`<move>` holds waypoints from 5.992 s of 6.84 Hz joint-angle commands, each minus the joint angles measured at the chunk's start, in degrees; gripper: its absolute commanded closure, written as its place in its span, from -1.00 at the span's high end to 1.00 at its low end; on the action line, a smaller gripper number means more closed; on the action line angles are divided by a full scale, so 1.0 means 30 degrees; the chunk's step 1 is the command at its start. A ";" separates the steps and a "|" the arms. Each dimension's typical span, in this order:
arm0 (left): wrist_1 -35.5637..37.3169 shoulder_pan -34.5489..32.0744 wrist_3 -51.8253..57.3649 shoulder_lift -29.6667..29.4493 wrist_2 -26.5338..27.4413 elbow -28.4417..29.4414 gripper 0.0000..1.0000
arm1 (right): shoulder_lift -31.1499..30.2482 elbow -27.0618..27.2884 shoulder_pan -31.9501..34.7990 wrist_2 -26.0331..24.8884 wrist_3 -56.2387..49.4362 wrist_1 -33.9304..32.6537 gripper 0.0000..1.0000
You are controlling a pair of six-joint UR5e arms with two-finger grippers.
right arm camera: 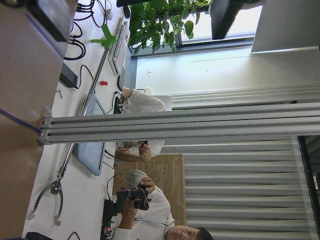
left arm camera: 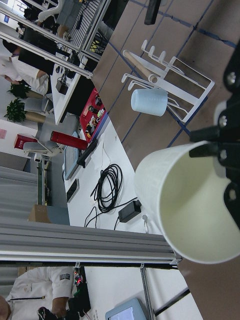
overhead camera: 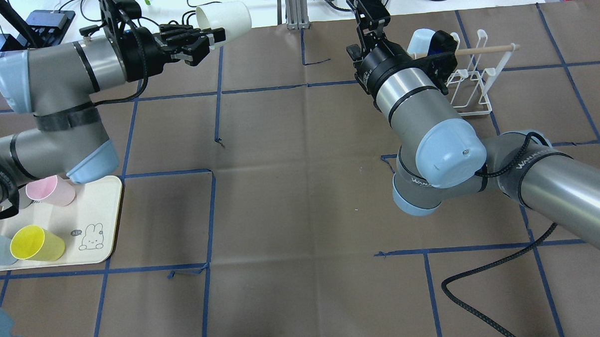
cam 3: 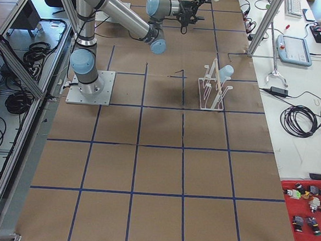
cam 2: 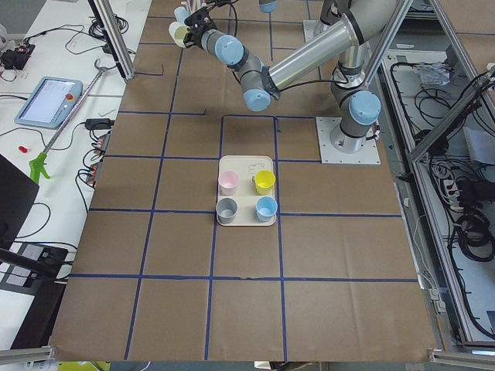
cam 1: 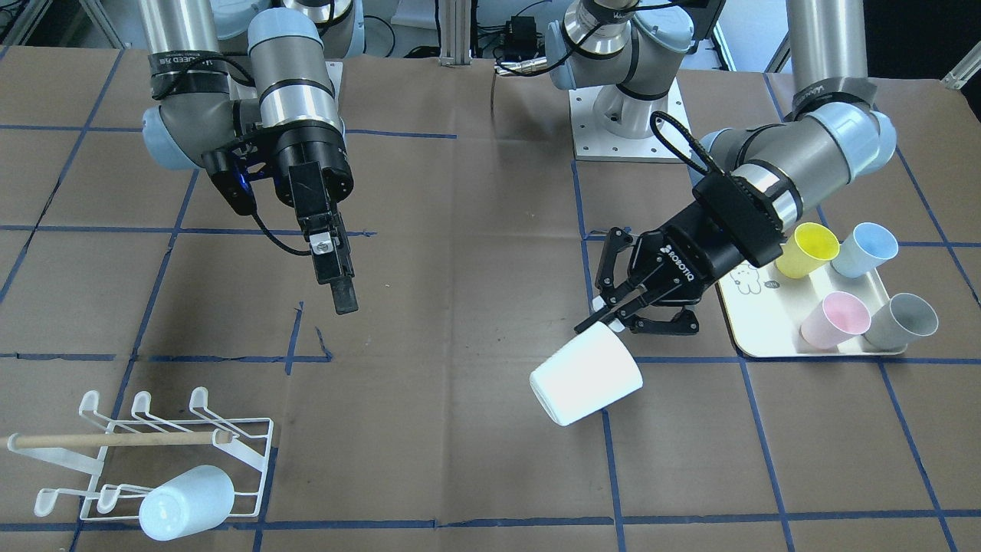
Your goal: Transfer IKEA cup to right arm and place on rack
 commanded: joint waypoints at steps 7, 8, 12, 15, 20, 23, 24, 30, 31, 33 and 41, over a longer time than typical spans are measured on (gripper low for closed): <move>0.7533 -0.1857 -0.3086 -0.0710 -0.0373 -0.2706 -0.82 | 0.0885 -0.0548 0.1761 0.1550 0.2422 0.1274 0.89; 0.7562 -0.1886 -0.3086 -0.0710 -0.0373 -0.2706 -0.82 | 0.0916 -0.0725 0.1851 0.1550 0.2835 0.1914 0.90; 0.7592 -0.1886 -0.3086 -0.0710 -0.0373 -0.2677 -0.79 | 0.1998 -0.2276 0.2669 0.1521 0.2897 0.2799 0.90; 0.7592 -0.1886 -0.3086 -0.0710 -0.0373 -0.2677 -0.78 | 0.2379 -0.2805 0.2906 0.1491 0.2927 0.2829 0.90; 0.7592 -0.1886 -0.3173 -0.0681 -0.0373 -0.2677 -0.76 | 0.2703 -0.3100 0.2906 0.1521 0.2898 0.2829 0.90; 0.7592 -0.1886 -0.3203 -0.0681 -0.0373 -0.2677 -0.72 | 0.2880 -0.3247 0.2877 0.1521 0.2869 0.2770 0.68; 0.7592 -0.1886 -0.3203 -0.0681 -0.0373 -0.2648 -0.70 | 0.2851 -0.3247 0.2877 0.1521 0.2868 0.2770 0.58; 0.7592 -0.1886 -0.4900 -0.0681 -0.0402 -0.2501 0.58 | 0.2733 -0.3218 0.2877 0.1579 0.2751 0.2770 -0.37; 0.7563 -0.1741 -0.4960 -0.0536 -0.0489 -0.2530 0.70 | 0.2733 -0.3247 0.2877 0.1579 0.2722 0.2770 -0.43; 0.7504 -0.0168 -0.4990 -0.0417 -0.1217 -0.2647 0.83 | 0.2733 -0.3305 0.2848 0.1580 0.2693 0.2741 -0.51; -0.2285 0.0871 -0.6601 0.1420 0.7546 0.1505 0.98 | 0.2527 -0.3715 -0.5199 0.4509 -1.5133 0.2682 -0.83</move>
